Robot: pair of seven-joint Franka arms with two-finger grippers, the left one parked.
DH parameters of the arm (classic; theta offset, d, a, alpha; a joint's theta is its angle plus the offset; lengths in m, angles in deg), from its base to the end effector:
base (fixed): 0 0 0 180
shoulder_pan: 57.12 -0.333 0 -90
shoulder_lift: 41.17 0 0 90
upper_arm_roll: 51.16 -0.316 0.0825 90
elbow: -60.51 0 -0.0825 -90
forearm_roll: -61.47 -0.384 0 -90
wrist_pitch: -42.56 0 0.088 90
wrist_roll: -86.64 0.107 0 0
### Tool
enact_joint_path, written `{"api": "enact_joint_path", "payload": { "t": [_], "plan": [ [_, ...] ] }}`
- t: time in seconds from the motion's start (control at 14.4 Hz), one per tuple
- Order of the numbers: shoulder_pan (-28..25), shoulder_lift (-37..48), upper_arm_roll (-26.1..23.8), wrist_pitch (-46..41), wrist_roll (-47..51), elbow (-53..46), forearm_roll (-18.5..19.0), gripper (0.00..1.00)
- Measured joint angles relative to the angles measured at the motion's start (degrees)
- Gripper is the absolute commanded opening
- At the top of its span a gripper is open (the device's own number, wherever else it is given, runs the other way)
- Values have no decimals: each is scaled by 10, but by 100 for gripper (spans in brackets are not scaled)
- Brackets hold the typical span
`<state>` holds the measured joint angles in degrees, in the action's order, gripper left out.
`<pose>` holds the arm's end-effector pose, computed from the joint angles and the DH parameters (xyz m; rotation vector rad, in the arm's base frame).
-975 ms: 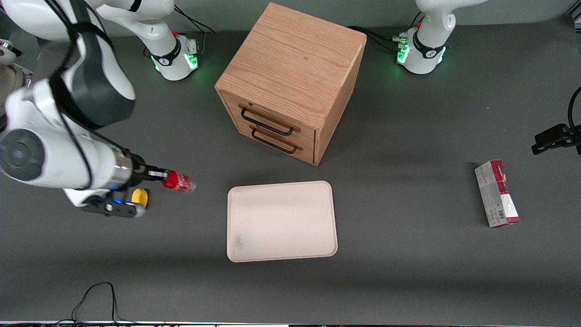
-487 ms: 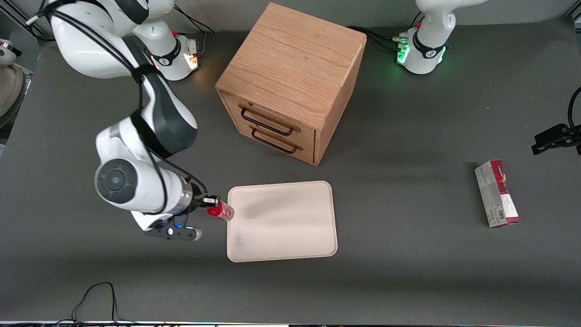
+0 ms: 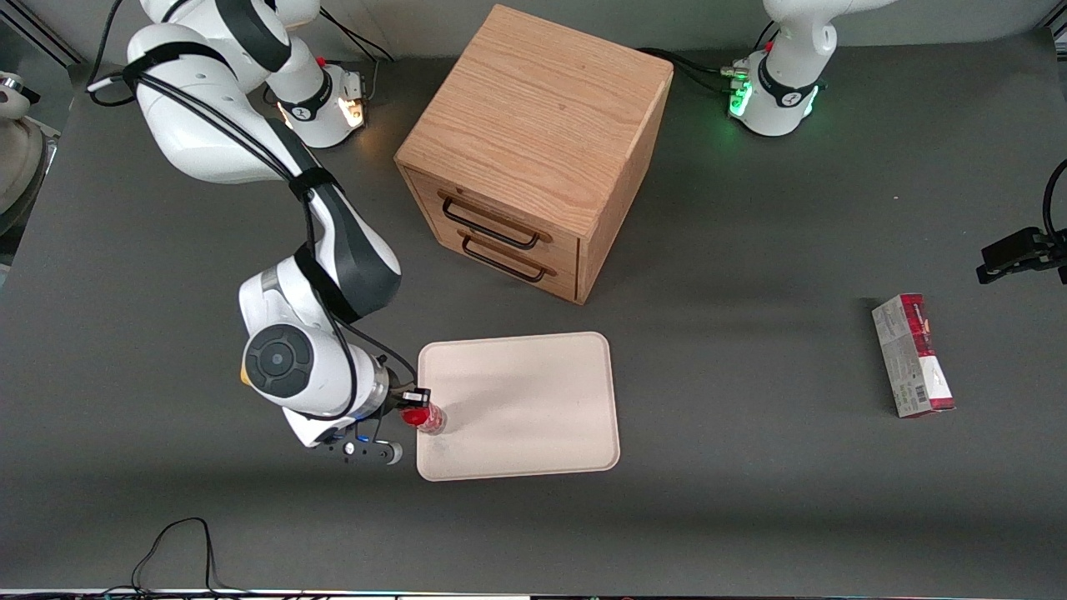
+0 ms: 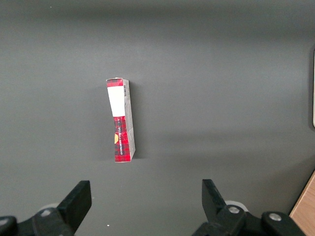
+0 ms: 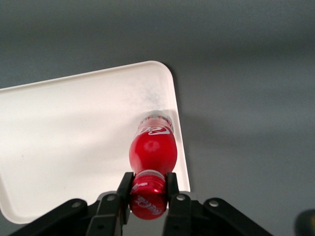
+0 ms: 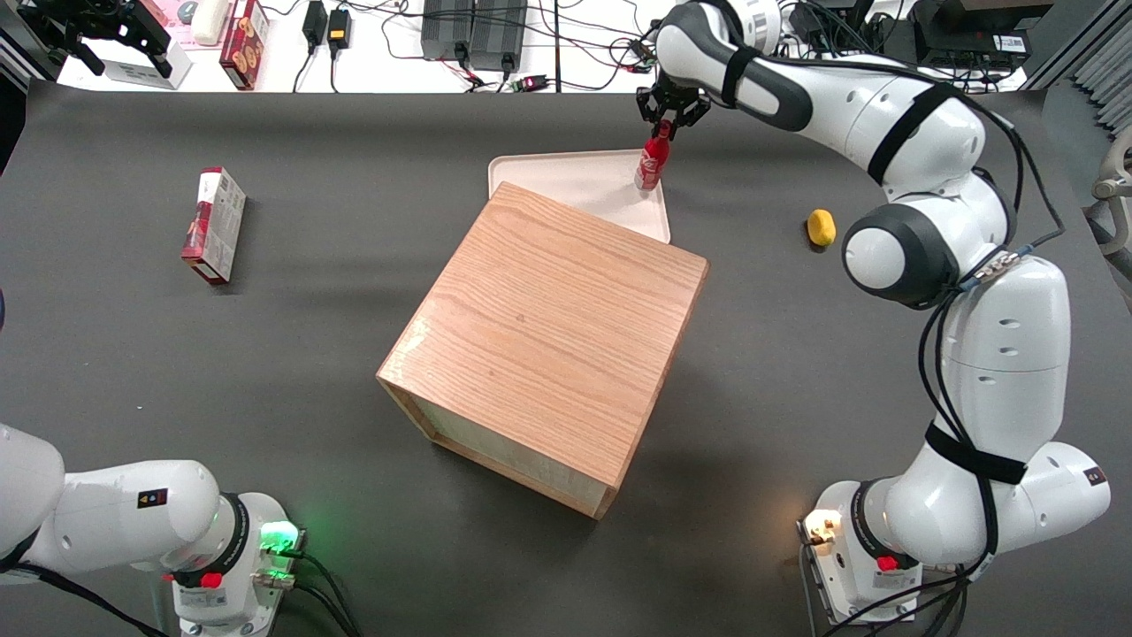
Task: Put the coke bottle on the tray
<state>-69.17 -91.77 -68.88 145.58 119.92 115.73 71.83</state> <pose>0.7150 0.2899 0.3490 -3.0897 0.1932 0.0721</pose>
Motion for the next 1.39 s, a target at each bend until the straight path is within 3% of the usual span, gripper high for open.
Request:
{"api": "enact_joint_path", "payload": {
  "t": [0.42,0.49,0.56,0.63,0.7,1.39],
  "plan": [
    [-4,-24,0,20,9,-13,13,0],
    [-4,-24,0,20,9,-13,13,12],
    [-4,-25,0,21,9,-13,14,42],
    [-4,-25,0,21,9,-13,14,84],
    [-4,-25,0,22,10,-13,15,97],
    [-11,-25,0,29,13,-21,35,100]
  ]
}}
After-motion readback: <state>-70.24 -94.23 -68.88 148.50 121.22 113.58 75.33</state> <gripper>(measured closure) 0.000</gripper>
